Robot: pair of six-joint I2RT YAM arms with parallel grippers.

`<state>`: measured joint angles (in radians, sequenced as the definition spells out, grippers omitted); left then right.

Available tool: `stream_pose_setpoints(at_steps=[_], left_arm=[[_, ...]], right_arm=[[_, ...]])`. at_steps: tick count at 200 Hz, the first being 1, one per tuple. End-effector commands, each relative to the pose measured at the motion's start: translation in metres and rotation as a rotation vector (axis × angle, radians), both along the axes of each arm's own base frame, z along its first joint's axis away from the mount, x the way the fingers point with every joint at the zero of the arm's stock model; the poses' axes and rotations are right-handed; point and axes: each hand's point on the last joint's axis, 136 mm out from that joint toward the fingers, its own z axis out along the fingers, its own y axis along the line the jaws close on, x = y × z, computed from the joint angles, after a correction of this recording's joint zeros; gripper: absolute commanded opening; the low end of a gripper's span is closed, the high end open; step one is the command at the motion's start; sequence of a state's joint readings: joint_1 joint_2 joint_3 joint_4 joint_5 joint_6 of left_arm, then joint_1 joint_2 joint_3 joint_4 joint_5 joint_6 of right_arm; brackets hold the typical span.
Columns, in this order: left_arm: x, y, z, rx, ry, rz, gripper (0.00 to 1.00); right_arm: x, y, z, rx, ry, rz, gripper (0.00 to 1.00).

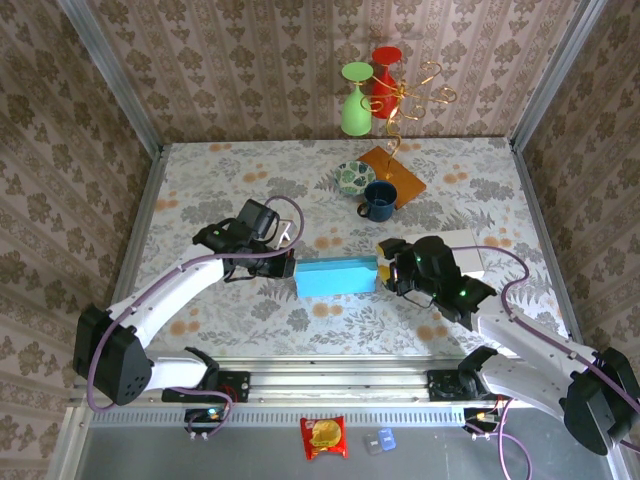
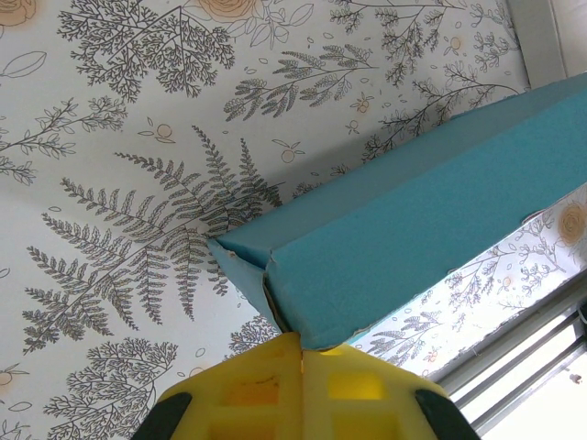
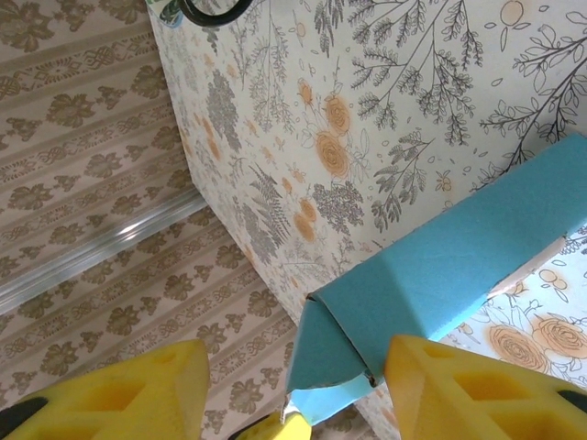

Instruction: Fold the paper box

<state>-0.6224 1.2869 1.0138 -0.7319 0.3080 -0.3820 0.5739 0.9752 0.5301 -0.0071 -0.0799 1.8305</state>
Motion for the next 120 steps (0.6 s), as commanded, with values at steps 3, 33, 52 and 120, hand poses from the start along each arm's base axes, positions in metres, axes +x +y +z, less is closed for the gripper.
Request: stream_pose_setpoints(at_steps=[3, 33, 52, 120], left_arm=[[-0.010, 0.004, -0.008, 0.033, 0.045, 0.003, 0.02], [-0.010, 0.002, -0.008, 0.030, 0.043, 0.001, 0.02], [-0.009, 0.001, -0.008, 0.030, 0.043, -0.003, 0.02], [-0.009, 0.001, -0.007, 0.033, 0.040, -0.004, 0.02]], right_arm=[[-0.019, 0.005, -0.011, -0.021, 0.084, 0.065, 0.58], [-0.024, -0.002, -0.013, -0.037, 0.088, 0.051, 0.62], [-0.018, 0.004, -0.010, -0.030, 0.076, 0.060, 0.63], [-0.004, 0.015, -0.004, -0.019, 0.056, 0.071, 0.54]])
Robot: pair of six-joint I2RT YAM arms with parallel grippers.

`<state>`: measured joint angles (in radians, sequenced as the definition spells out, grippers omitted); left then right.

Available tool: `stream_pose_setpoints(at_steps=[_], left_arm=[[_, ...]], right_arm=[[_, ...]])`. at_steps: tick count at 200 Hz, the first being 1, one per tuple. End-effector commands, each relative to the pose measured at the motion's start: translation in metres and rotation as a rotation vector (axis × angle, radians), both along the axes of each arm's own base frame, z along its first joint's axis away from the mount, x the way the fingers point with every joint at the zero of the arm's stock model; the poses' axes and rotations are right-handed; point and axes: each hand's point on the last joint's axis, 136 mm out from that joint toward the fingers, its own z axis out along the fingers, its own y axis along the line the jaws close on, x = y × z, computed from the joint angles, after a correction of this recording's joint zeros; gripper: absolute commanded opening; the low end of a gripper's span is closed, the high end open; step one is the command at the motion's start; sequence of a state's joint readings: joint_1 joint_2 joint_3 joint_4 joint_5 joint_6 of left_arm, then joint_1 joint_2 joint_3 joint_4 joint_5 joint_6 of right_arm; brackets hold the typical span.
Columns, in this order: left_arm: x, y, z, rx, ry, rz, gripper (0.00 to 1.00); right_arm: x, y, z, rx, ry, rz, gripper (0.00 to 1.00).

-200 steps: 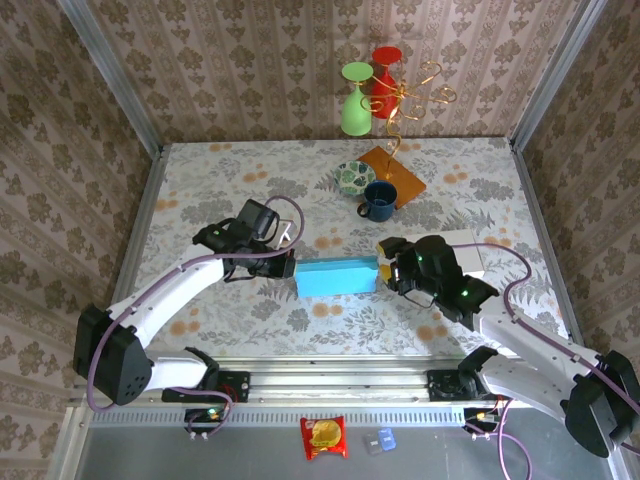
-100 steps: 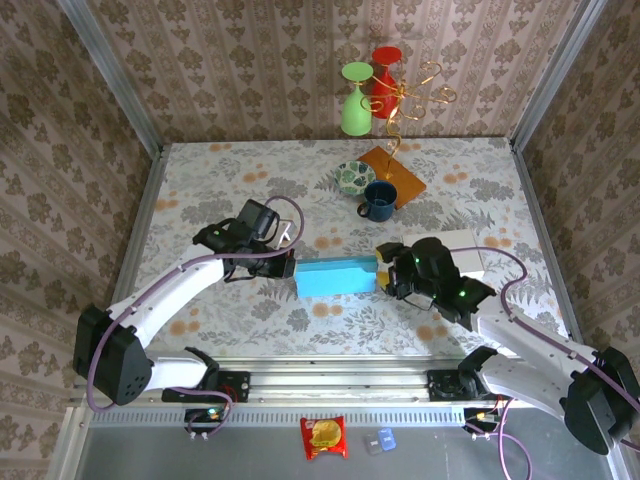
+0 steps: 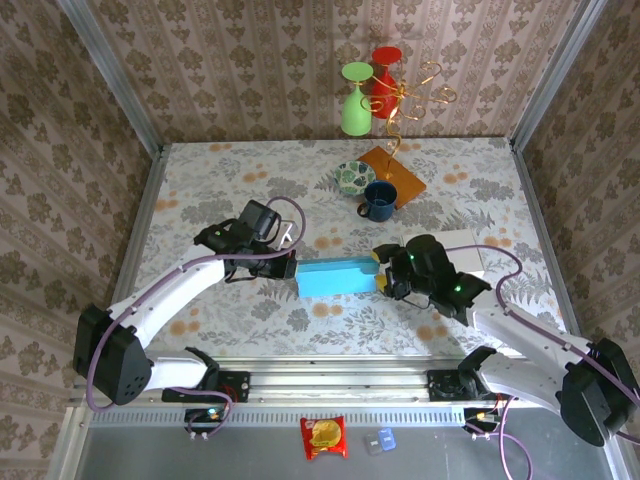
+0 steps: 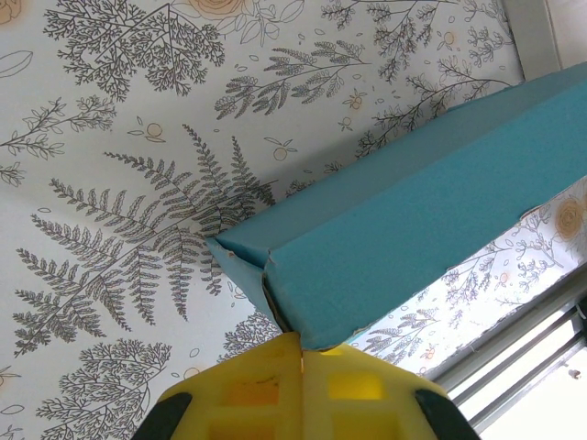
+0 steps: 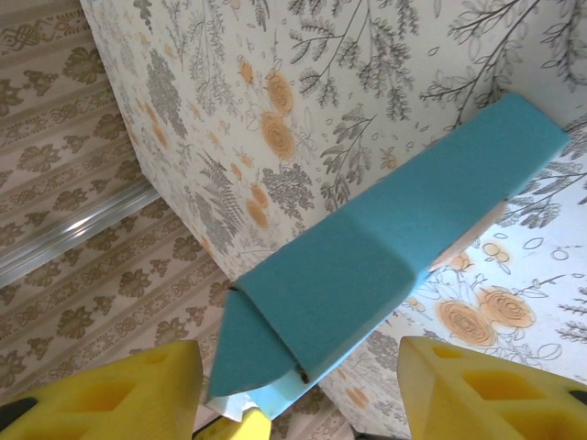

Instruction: Fold the paper box

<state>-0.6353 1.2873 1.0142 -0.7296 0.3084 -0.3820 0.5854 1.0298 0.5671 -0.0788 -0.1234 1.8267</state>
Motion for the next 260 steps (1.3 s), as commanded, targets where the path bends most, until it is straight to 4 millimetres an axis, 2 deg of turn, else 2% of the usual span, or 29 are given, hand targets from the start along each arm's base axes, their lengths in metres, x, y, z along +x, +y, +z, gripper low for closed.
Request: stream_pose_setpoints(at_steps=[1, 35, 55, 72, 111, 137, 162, 229, 260], left_arm=[[-0.007, 0.004, -0.008, 0.037, 0.042, 0.010, 0.02], [-0.007, 0.003, -0.006, 0.024, 0.039, 0.018, 0.03], [-0.008, 0.002, 0.000, -0.014, 0.035, 0.045, 0.06], [-0.007, 0.001, 0.009, -0.082, 0.037, 0.103, 0.24], [0.001, 0.002, 0.037, -0.343, 0.057, 0.322, 0.36], [0.009, 0.014, 0.039, -0.411, 0.094, 0.478, 0.39], [0.020, 0.011, 0.042, -0.481, 0.111, 0.529, 0.42], [0.025, 0.001, 0.021, -0.499, 0.179, 0.543, 0.38], [0.019, 0.003, 0.013, -0.483, 0.197, 0.539, 0.37]], right_arm=[[0.003, 0.006, 0.011, 0.014, -0.028, 0.021, 0.54], [-0.001, -0.001, -0.004, -0.013, -0.007, 0.003, 0.45], [-0.004, -0.005, -0.015, -0.033, 0.013, -0.003, 0.36], [-0.007, -0.006, -0.024, -0.052, 0.038, 0.001, 0.31], [-0.013, -0.009, -0.037, -0.079, 0.079, 0.009, 0.26], [-0.014, -0.009, -0.039, -0.083, 0.091, 0.010, 0.25], [-0.015, -0.010, -0.040, -0.087, 0.095, 0.011, 0.24], [-0.015, -0.010, -0.039, -0.084, 0.091, 0.008, 0.24], [-0.015, -0.011, -0.040, -0.086, 0.095, 0.006, 0.24]])
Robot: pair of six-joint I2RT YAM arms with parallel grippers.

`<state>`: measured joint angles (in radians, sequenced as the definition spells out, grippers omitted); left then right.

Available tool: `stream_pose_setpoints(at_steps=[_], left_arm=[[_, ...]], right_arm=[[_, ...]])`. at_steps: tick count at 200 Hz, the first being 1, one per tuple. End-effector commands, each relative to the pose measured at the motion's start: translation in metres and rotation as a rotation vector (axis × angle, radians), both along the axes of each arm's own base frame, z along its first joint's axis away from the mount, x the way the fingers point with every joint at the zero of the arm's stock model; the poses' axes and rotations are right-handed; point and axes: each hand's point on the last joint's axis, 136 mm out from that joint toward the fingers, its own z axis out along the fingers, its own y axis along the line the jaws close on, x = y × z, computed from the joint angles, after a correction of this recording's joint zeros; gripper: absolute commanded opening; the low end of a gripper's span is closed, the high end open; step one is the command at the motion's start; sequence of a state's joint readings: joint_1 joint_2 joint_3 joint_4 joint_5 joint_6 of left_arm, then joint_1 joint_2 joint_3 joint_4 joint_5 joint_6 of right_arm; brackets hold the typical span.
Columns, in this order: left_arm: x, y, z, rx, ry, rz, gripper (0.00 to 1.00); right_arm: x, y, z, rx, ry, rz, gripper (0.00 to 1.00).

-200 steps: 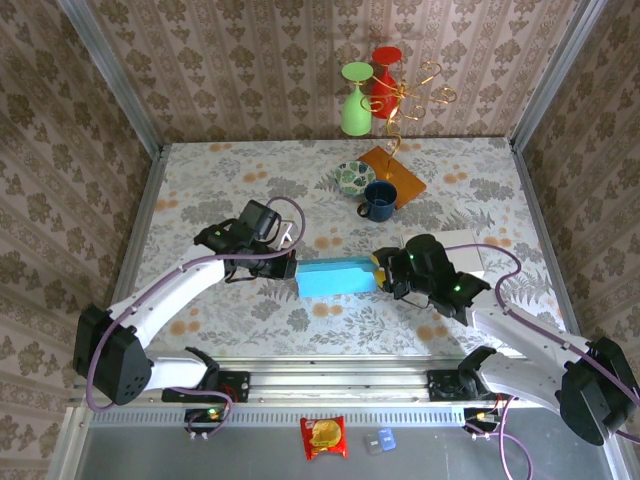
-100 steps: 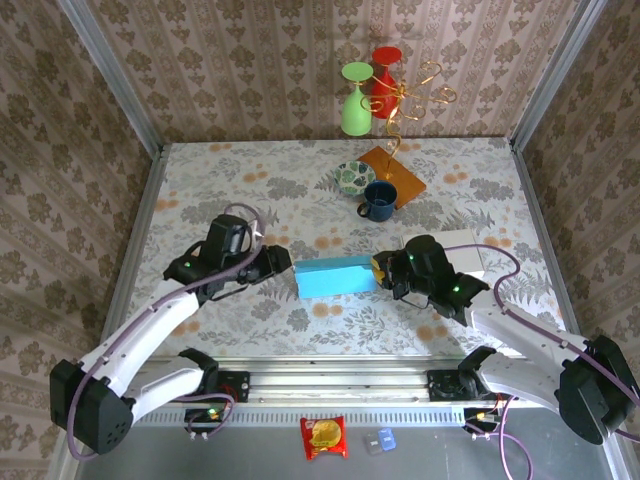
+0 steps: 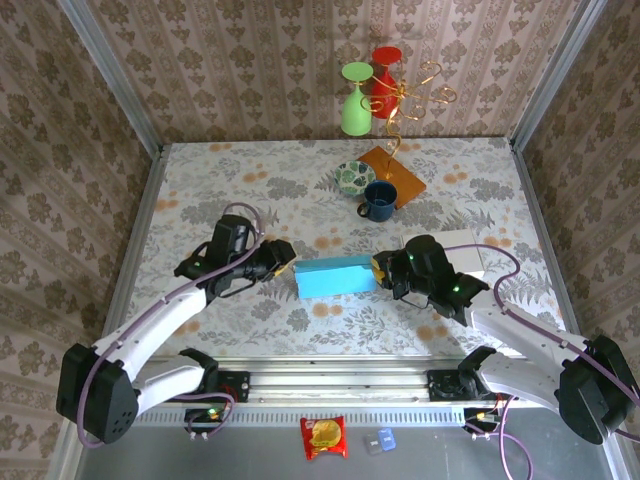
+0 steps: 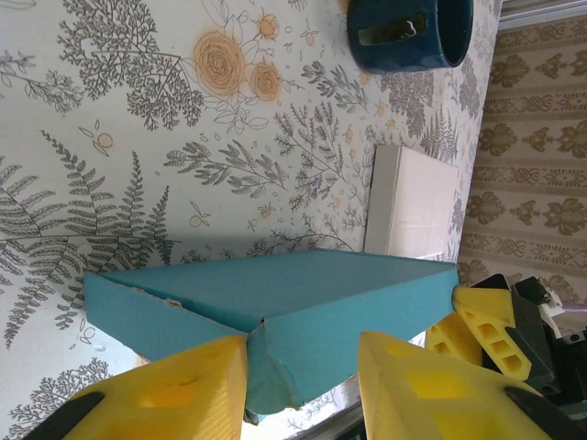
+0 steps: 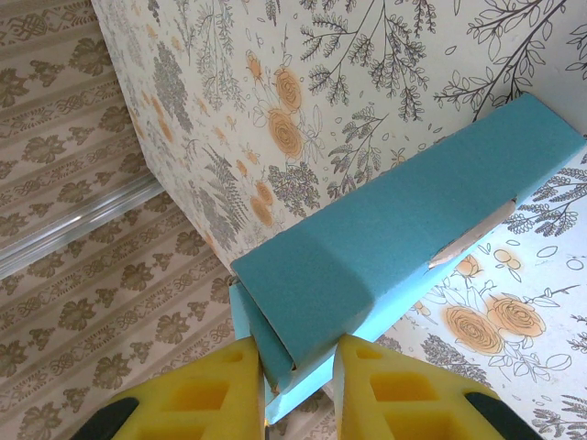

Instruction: Fold the paper box

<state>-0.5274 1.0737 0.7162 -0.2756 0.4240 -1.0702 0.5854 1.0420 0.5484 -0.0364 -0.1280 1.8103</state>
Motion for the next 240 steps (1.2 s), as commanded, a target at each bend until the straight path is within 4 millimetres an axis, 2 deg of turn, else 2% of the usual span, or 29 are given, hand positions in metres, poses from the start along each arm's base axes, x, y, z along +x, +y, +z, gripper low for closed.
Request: stream_pose_setpoints(at_steps=[1, 78, 132, 170, 217, 240], left_arm=[[-0.003, -0.001, -0.004, -0.021, 0.017, -0.004, 0.36], [-0.015, 0.003, -0.022, -0.013, 0.046, -0.016, 0.34], [-0.026, 0.009, -0.034, 0.016, 0.047, -0.044, 0.29], [-0.037, 0.009, -0.051, 0.047, 0.031, -0.097, 0.28], [-0.063, 0.018, -0.093, 0.162, 0.061, -0.163, 0.24], [-0.072, 0.019, -0.106, 0.205, 0.068, -0.201, 0.22]], right_arm=[[-0.017, -0.013, -0.036, -0.085, 0.112, -0.008, 0.24], [-0.018, -0.013, -0.037, -0.091, 0.118, -0.006, 0.24], [-0.021, -0.016, -0.043, -0.101, 0.126, -0.009, 0.24], [-0.032, -0.023, -0.060, -0.138, 0.166, -0.002, 0.23], [-0.057, -0.040, -0.090, -0.203, 0.291, -0.004, 0.18], [-0.070, -0.044, -0.101, -0.226, 0.365, 0.008, 0.13]])
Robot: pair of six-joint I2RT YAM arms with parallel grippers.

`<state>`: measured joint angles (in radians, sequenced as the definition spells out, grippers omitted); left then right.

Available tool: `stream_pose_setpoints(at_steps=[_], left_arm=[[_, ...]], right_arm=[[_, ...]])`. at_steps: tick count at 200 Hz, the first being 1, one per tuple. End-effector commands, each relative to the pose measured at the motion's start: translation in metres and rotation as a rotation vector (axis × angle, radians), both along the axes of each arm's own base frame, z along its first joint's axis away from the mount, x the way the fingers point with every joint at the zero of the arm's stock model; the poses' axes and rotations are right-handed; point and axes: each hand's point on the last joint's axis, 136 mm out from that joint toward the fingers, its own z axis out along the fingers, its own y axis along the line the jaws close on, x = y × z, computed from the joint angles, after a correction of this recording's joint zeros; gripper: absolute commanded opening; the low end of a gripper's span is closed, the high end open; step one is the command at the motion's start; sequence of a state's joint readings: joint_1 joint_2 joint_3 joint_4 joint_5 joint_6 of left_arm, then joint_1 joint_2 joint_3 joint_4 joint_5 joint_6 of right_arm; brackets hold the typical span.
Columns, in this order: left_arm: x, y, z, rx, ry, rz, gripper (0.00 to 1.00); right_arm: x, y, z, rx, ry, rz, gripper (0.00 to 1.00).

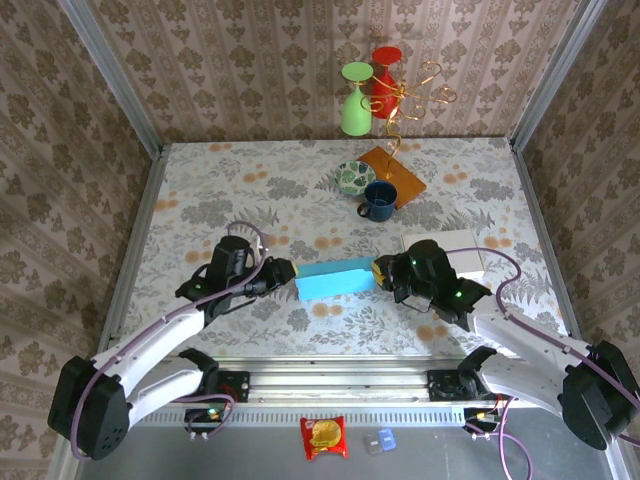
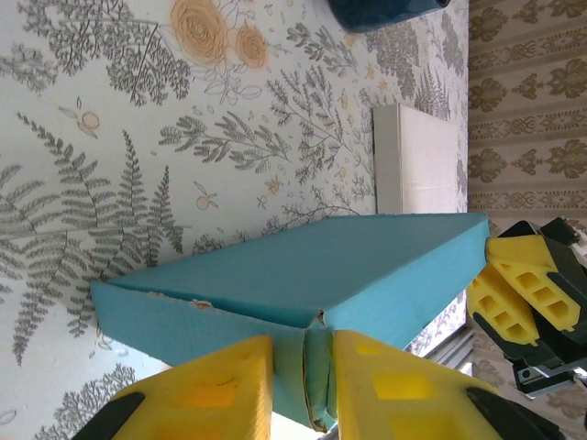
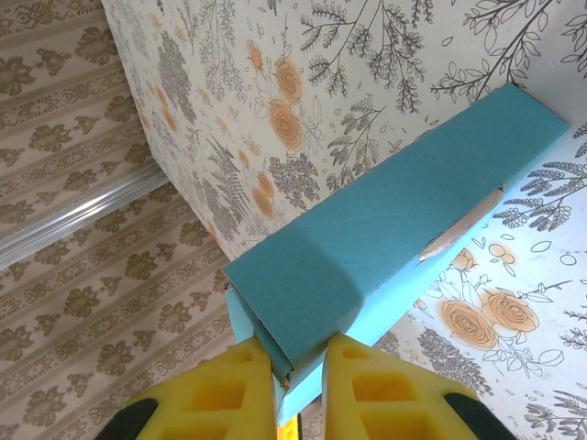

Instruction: Fold the paper box

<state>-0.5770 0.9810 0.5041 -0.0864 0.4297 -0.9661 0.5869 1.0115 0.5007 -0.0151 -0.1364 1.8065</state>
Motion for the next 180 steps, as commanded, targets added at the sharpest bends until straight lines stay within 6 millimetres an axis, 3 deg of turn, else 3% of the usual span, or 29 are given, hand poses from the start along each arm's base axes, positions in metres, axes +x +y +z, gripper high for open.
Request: stream_pose_setpoints(at_steps=[1, 32, 64, 77, 85, 102, 139, 180], left_arm=[[-0.046, 0.023, -0.076, 0.223, 0.187, -0.075, 0.22], [-0.048, 0.023, -0.076, 0.286, 0.146, -0.109, 0.19], [-0.041, 0.021, -0.061, 0.331, 0.022, -0.128, 0.17], [-0.039, 0.018, -0.053, 0.350, -0.055, -0.140, 0.17], [-0.039, 0.015, -0.048, 0.356, -0.107, -0.150, 0.17], [-0.041, 0.011, -0.040, 0.362, -0.197, -0.154, 0.17], [-0.054, -0.002, -0.038, 0.344, -0.340, -0.187, 0.18], [-0.077, -0.014, -0.061, 0.354, -0.341, -0.229, 0.19]], right_arm=[[-0.063, -0.041, -0.094, -0.232, 0.370, -0.003, 0.13], [-0.062, -0.036, -0.088, -0.224, 0.367, 0.029, 0.14], [-0.033, -0.021, -0.041, -0.205, 0.173, 0.087, 0.27], [-0.026, -0.015, -0.026, -0.187, 0.111, 0.108, 0.27], [-0.025, -0.012, -0.022, -0.176, 0.087, 0.122, 0.22], [-0.032, -0.011, -0.026, -0.160, 0.094, 0.153, 0.18], [-0.066, -0.023, -0.044, -0.160, 0.135, 0.218, 0.22], [-0.104, -0.048, -0.072, -0.140, 0.207, 0.173, 0.23]])
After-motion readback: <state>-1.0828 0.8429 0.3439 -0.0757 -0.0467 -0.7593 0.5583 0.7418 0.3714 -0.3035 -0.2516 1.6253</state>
